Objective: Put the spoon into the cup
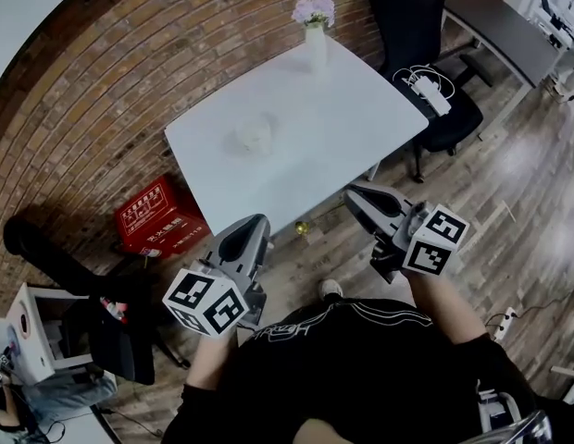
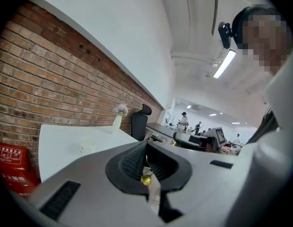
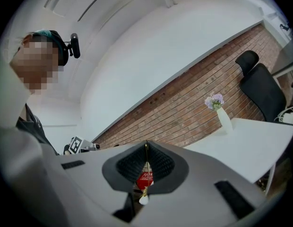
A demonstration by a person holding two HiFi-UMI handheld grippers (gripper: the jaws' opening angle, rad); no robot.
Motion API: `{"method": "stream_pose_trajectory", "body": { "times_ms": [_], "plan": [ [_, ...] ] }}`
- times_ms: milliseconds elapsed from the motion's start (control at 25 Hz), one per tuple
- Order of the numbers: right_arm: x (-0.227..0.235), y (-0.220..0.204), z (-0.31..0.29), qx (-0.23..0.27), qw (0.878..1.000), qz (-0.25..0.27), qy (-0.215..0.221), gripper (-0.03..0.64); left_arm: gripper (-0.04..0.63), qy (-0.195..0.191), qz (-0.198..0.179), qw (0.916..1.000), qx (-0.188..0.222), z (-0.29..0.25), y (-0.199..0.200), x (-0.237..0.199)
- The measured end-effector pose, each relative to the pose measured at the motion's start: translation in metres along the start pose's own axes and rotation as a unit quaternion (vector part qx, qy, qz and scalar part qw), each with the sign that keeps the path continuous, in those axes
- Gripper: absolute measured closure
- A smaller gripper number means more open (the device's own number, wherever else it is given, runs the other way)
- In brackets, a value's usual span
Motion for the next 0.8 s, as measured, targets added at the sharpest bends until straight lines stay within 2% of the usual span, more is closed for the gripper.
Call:
{"method": "stream_pose_trajectory", "body": {
  "times_ms": [360,800],
  "plan": [
    [0.039,0.029,-0.059,-0.004,1.0,0.023,0.009,0.62,0.591,0.019,0.011,0.9997,0.009,-0.023,0.015,-0.045],
    [0.08,0.038,-0.182,-0.04,0.999,0.026,0.015,0.62,0.591,0.036,0.046,0.9983,0.004,-0.051,0.042,-0.154]
  ]
}}
Point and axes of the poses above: the fingertips, and each gripper's own axes: z backward along the fingers, x to its right, y out of its top, the point moved 10 cm from there along z, backward along the fingers, and after that the axes turned 11 degrees about -y, right-handed, at the moved point
